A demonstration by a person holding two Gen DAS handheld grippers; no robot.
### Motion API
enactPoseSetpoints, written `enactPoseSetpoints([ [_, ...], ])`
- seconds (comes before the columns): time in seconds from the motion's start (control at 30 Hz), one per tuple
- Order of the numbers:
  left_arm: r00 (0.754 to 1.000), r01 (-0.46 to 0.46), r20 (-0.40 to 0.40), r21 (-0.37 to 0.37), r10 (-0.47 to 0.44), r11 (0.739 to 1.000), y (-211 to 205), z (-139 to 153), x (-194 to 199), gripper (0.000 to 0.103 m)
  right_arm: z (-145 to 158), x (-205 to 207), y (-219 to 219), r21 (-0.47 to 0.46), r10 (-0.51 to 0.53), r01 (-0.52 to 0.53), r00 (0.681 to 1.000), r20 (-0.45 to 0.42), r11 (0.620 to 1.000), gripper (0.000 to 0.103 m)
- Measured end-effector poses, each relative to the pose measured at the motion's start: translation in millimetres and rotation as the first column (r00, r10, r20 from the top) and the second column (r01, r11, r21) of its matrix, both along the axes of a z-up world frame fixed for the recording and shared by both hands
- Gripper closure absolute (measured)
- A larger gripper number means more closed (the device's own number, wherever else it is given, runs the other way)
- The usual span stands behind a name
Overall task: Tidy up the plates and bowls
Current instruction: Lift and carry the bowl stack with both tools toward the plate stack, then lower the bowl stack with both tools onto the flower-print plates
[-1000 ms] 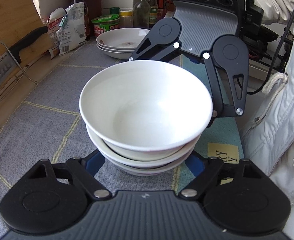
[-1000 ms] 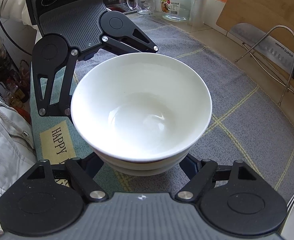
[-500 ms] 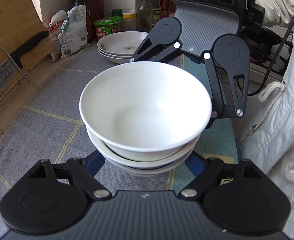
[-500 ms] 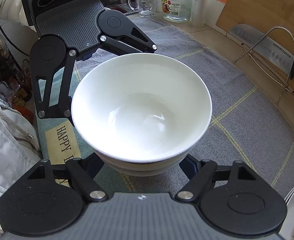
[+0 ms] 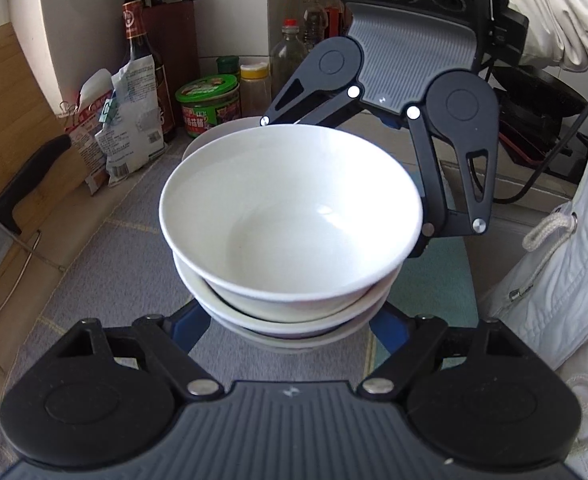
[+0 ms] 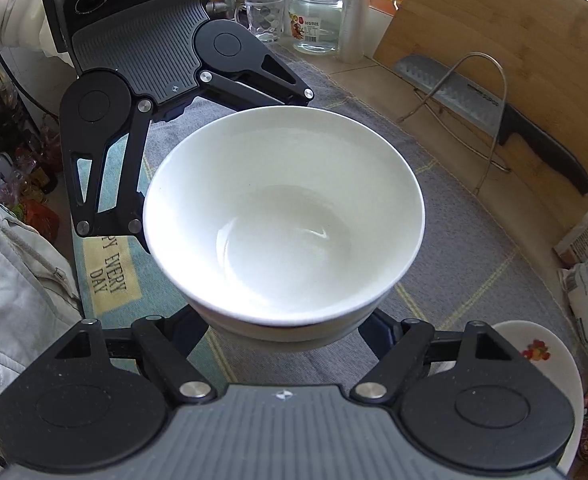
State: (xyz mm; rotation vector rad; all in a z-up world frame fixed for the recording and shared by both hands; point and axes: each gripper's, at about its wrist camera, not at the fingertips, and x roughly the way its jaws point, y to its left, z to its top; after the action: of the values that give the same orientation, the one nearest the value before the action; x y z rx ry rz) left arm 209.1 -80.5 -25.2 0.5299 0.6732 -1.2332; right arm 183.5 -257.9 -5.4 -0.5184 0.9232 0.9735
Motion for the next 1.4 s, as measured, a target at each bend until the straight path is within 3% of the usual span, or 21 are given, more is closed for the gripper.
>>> enactPoseSetpoints([
  [0.3, 0.999, 0.026, 0.04, -0.028, -0.025, 0.999, -76.1, 3.6, 22.7, 0.017, 12.7, 22.4, -74.9, -0.021, -0.021, 0.022, 0.999, 0.038, 1.0, 0.018],
  [0.67, 0.998, 0.044, 0.041, -0.01, -0.043, 0.999, -137.1, -7.4, 60.2, 0.017, -1.2, 56.1, -142.7, -0.025, -0.062, 0.063, 0.997, 0.04, 0.998, 0.018],
  [1.4, 0.999, 0.03, -0.014, 0.0, -0.03, 1.0, -161.3, -29.7, 80.8, 0.017, -22.5, 74.6, -163.0, -0.042, -0.087, 0.088, 0.996, 0.003, 0.995, 0.019],
])
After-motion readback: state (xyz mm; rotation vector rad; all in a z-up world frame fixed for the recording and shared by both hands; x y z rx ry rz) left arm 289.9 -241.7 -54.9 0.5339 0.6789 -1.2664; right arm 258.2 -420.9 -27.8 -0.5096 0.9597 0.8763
